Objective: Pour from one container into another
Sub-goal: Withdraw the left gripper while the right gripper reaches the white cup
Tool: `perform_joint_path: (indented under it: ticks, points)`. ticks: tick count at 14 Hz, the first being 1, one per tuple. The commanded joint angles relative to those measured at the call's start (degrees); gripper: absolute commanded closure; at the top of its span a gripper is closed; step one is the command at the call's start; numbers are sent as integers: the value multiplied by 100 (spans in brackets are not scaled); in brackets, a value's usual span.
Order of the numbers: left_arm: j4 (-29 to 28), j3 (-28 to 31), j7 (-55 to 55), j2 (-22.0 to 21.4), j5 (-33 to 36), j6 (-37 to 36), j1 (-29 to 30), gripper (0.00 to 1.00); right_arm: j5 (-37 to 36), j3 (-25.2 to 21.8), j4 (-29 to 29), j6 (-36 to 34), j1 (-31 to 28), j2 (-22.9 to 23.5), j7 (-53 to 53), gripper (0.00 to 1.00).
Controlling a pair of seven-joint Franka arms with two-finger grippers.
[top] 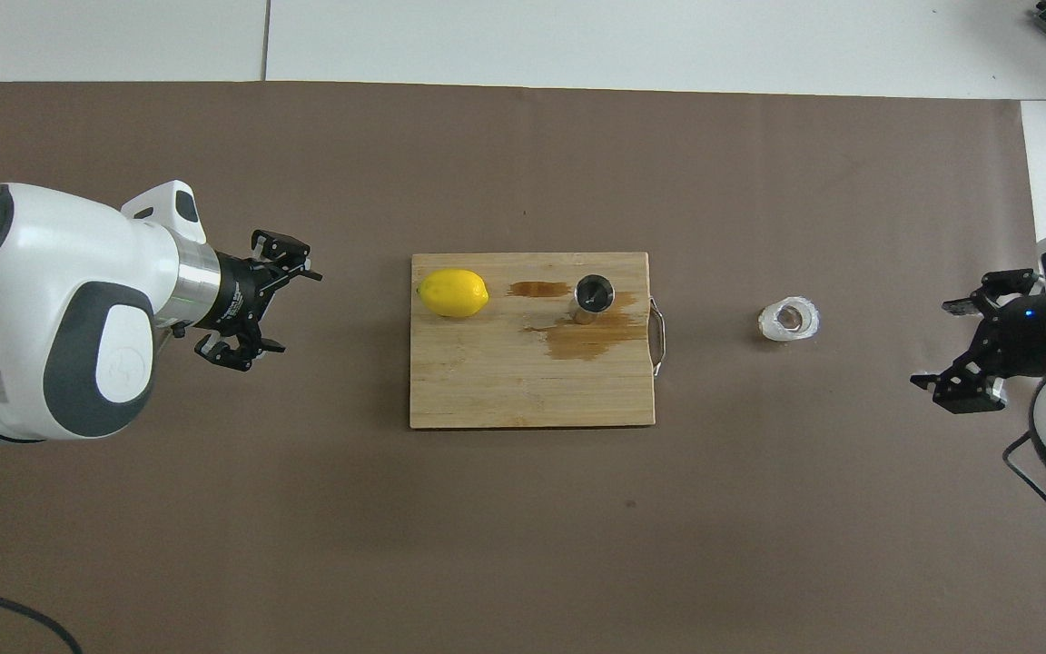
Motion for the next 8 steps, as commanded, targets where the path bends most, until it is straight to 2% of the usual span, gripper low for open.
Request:
perform_joint_path:
  ticks: [1, 3, 5, 7, 8]
  points:
    - [233, -20, 736, -58, 392, -401, 373, 0, 1158, 26, -12, 577, -330, 689, -1598, 0]
    - [409, -20, 1237, -49, 629, -569, 601, 0, 1740, 26, -3, 1042, -261, 997, -2374, 0]
    - [497, -20, 1756, -66, 832, -674, 804, 0, 2118, 61, -3, 1124, -243, 1261, -2543, 0]
    - [760, -20, 2283, -101, 1016, -955, 944, 0, 2813, 113, -3, 1150, -78, 1411, -2999, 0]
    - [901, -20, 2616, -102, 1165, -1017, 1041, 0, 2841, 113, -12, 1150, -24, 1481, -3114, 0]
